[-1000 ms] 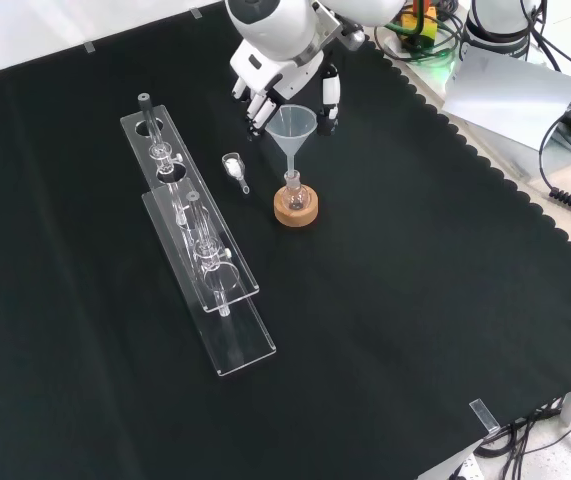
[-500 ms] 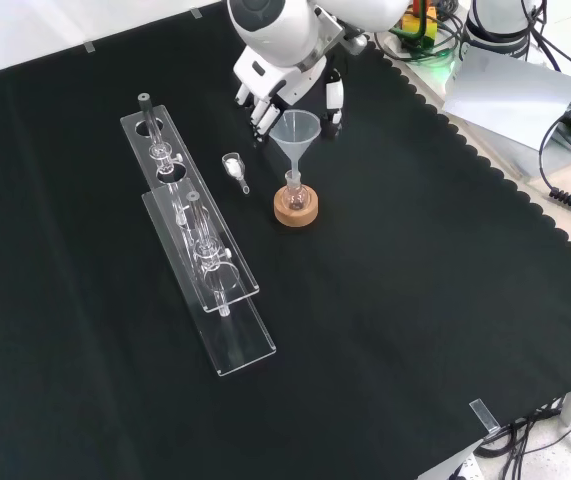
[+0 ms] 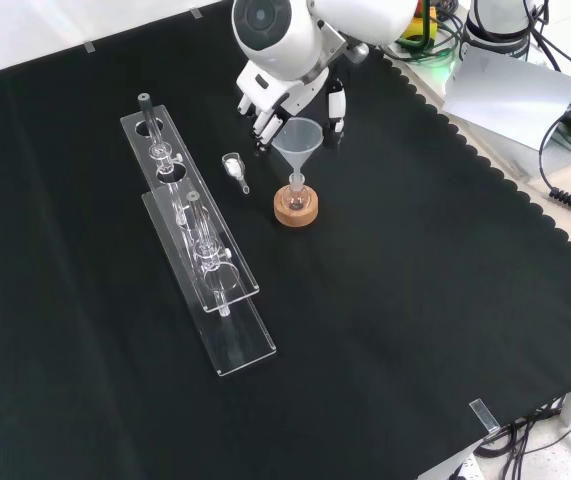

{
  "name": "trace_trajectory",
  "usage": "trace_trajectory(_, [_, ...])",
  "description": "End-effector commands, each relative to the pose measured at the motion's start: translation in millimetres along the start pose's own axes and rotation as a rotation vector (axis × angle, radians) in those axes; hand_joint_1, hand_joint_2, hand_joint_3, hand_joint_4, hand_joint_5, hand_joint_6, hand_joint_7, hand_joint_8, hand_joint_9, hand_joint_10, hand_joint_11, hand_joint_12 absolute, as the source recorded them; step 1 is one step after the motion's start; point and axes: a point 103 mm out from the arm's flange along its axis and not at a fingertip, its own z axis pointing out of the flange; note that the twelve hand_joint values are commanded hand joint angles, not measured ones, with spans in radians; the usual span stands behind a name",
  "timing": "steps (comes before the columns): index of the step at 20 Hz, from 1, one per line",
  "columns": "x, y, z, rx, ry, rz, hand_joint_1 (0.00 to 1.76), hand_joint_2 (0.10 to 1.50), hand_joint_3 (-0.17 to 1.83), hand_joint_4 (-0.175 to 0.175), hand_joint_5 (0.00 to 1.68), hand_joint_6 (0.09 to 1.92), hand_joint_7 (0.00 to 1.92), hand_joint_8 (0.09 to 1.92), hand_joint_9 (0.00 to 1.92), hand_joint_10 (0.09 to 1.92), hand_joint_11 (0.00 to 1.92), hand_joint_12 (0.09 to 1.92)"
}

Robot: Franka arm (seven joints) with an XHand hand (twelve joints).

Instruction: Place the funnel on the round-bottom flask.

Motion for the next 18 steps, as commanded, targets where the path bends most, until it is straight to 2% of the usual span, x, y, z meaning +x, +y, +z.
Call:
trace_trajectory(1, [-3.3,1.8,0.3,0.004,-0.016,0.010,0.65,0.78,0.48,-0.026,0.46,0.66,0.55,0.76,0.97,0.57,0.51,1.26])
trace_trajectory(6, [-7.3,2.0,0.2,0.006,-0.015,0.021,0.65,0.78,0.48,-0.026,0.46,0.66,0.55,0.77,0.96,0.57,0.51,1.26])
trace_trajectory(11, [-10.1,3.1,4.1,0.010,0.004,0.010,0.65,0.78,0.48,-0.027,0.45,0.65,0.55,0.77,0.96,0.58,0.51,1.27])
trace_trajectory(18, [-2.7,4.0,5.1,0.008,-0.010,0.006,0.65,0.78,0.48,-0.027,0.45,0.65,0.54,0.77,0.96,0.58,0.50,1.27])
